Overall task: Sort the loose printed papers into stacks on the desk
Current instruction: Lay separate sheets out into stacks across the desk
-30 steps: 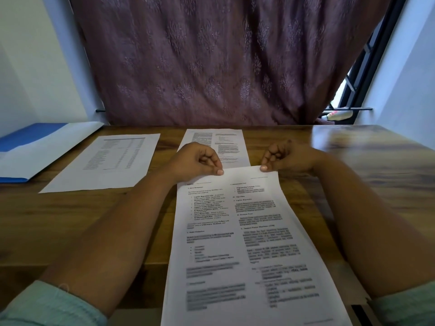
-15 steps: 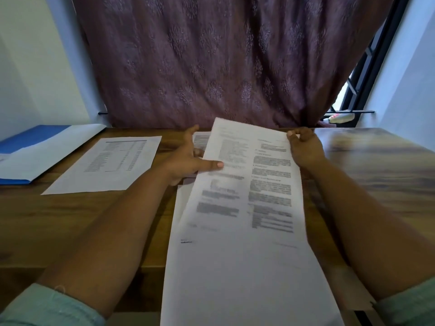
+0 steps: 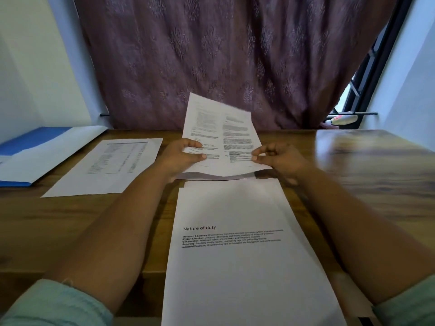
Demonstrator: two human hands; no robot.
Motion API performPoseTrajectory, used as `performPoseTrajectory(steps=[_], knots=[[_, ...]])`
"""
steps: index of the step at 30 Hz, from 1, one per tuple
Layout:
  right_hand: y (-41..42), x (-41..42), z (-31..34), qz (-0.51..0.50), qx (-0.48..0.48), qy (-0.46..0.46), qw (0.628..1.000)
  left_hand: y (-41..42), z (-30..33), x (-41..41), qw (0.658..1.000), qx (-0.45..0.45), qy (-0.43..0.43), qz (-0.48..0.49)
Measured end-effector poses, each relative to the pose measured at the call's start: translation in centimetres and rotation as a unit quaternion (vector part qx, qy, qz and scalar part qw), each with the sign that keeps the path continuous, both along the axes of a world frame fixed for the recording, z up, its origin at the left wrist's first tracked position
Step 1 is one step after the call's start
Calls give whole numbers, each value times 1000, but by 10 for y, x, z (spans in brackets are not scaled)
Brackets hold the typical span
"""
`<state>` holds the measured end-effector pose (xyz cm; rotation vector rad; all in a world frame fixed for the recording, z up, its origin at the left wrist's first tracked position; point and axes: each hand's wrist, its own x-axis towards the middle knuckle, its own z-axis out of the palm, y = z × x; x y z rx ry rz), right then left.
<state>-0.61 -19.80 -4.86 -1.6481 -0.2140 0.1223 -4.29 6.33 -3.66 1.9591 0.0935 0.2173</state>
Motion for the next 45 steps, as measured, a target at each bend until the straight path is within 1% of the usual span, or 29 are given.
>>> performPoseTrajectory(steps=[1, 3, 4, 5, 7, 8, 10, 11, 12, 14, 16, 17, 19, 20, 21, 23, 24, 26, 28, 29, 34, 38, 40, 43, 45], knots=[[1, 3, -2, -15, -10, -7, 1000, 2, -2, 2, 1000, -4, 16, -15], [4, 8, -6, -30, -51, -32, 998, 8, -4, 6, 997, -41, 48, -40], [5, 10, -8, -36, -76, -40, 996, 11, -6, 9, 996, -52, 54, -38], [7, 11, -8, -42, -103, -47, 993, 14, -9, 13, 997, -42, 52, -24], [10, 10, -6, -44, -173, -76, 981, 17, -16, 18, 997, 49, 44, 26], [10, 9, -5, -31, -239, -110, 964, 17, -19, 19, 993, 102, 46, 49], [10, 5, -4, 4, -390, -162, 906, 18, -24, 20, 982, 165, 56, 71], [9, 4, -4, 20, -432, -160, 887, 19, -24, 21, 978, 182, 60, 78], [9, 4, -4, 36, -460, -158, 873, 19, -23, 21, 974, 201, 61, 81], [9, 5, -3, 55, -478, -171, 860, 19, -19, 16, 966, 235, 68, 78], [8, 6, -5, 39, -482, -166, 860, 17, -16, 13, 959, 261, 78, 82], [6, 5, -4, 6, -458, -146, 877, 16, -15, 11, 950, 287, 83, 91], [-7, 1, 3, -36, -353, -110, 928, 14, -11, 6, 924, 357, 87, 102], [-18, -2, 8, -23, -314, -104, 944, 12, -8, 2, 921, 369, 76, 95], [-29, -6, 15, 18, -305, -117, 945, 10, -5, 0, 929, 359, 60, 72], [-46, -15, 27, 113, -337, -119, 927, 3, 1, -10, 954, 296, 25, -36], [-48, -19, 30, 146, -355, -106, 917, -3, 5, -17, 954, 282, 21, -97], [-41, -22, 29, 184, -401, -76, 894, -16, 8, -28, 932, 311, 35, -184], [-32, -19, 22, 208, -432, -68, 875, -22, 3, -27, 911, 337, 60, -230], [-30, -18, 19, 215, -432, -68, 873, -22, 0, -26, 907, 338, 70, -243], [-29, -18, 17, 225, -422, -79, 875, -20, -2, -26, 909, 318, 84, -255], [-30, -19, 20, 194, -404, -92, 889, -18, 0, -29, 914, 312, 89, -245], [-34, -21, 25, 192, -378, -100, 900, -17, 2, -31, 916, 309, 90, -241], [-37, -23, 28, 173, -348, -101, 916, -16, 5, -31, 927, 302, 60, -216], [-35, -22, 28, 115, -340, -110, 927, -14, 9, -30, 946, 276, 24, -167]])
